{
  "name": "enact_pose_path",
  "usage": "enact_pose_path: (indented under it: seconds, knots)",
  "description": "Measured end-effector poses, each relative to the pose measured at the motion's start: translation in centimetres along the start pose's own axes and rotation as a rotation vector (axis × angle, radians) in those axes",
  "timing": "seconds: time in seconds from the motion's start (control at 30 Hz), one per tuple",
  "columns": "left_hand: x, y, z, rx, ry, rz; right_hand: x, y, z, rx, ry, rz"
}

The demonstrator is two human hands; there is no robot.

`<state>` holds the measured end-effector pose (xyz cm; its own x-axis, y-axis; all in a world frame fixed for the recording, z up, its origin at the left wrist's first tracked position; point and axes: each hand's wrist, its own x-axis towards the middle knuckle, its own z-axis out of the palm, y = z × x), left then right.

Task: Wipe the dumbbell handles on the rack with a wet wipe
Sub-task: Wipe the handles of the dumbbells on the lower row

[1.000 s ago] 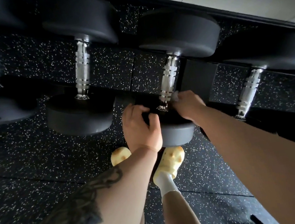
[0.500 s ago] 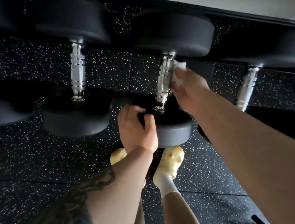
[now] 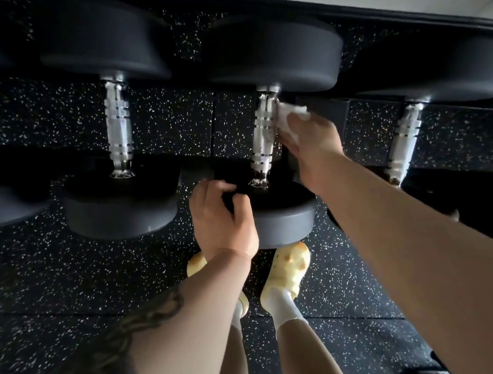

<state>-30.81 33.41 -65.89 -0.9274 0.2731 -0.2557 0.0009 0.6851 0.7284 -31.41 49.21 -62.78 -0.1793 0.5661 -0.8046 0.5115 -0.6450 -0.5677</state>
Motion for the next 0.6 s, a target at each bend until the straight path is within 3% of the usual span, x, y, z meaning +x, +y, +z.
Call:
enact_pose_path:
  seconds: [0.2,0.27,0.37,0.47,0.53,0.6]
  knots:
    - [-0.1,0.1,0.0,0.000,-0.014,-0.017,2.1,-2.3,2.4,-0.031,-0.058,-0.035]
    - [-0.1,0.0,0.0,0.005,-0.016,-0.021,1.5,-1.7,2.2,-0.188,0.028,-0.135]
    - [0.0,0.0,0.0,0.010,-0.015,-0.009,-1.7,0.7,1.1,-0.372,0.177,-0.430]
    - [0.1,0.1,-0.1,0.016,-0.019,-0.020,-3.2,2.5,1.7,-0.546,0.162,-0.850]
    - [0.1,0.2,-0.2,0.017,-0.017,-0.012,-1.6,2.8,2.1,-0.871,0.172,-1.177]
    - [0.1,0.2,-0.2,0.019,-0.014,-0.009,0.6,2.6,1.3,-1.159,0.148,-1.350]
